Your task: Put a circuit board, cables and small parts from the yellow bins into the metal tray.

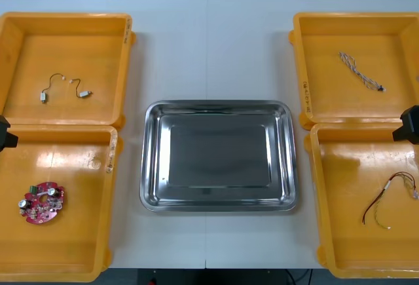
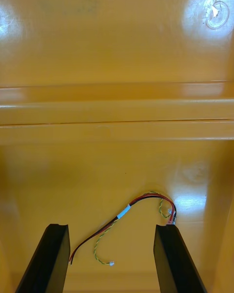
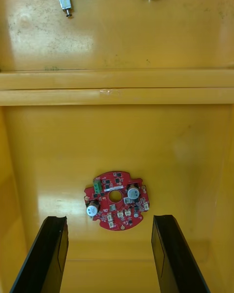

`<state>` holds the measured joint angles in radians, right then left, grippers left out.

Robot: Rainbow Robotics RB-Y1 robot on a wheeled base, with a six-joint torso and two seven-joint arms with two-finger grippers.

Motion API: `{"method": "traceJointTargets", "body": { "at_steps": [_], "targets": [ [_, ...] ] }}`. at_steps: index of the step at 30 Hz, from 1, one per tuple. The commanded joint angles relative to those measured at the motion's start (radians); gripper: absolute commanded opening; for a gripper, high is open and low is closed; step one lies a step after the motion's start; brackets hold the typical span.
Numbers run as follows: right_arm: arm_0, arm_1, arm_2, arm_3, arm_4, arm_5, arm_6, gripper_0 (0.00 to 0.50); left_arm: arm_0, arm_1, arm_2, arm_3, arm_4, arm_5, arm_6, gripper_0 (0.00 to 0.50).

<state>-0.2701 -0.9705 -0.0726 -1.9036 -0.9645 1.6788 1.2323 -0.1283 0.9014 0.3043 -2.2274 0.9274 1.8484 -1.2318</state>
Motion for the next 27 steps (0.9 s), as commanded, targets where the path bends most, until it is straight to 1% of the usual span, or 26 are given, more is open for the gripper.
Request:
{"method": "traceJointTargets", "body": {
  "at_steps": [1,27],
  "targets": [
    [0.008,0.004,-0.036,-0.026,-0.003,0.006,0.032,0.500,0.012,-0.002,0.013,-0.029,0.005,-0.009,-0.055,0.500],
    [0.008,0.004,-0.036,-0.026,-0.003,0.006,0.032,0.500,0.012,-0.002,0.013,-0.029,0.005,-0.009,-0.055,0.500]
  ]
}}
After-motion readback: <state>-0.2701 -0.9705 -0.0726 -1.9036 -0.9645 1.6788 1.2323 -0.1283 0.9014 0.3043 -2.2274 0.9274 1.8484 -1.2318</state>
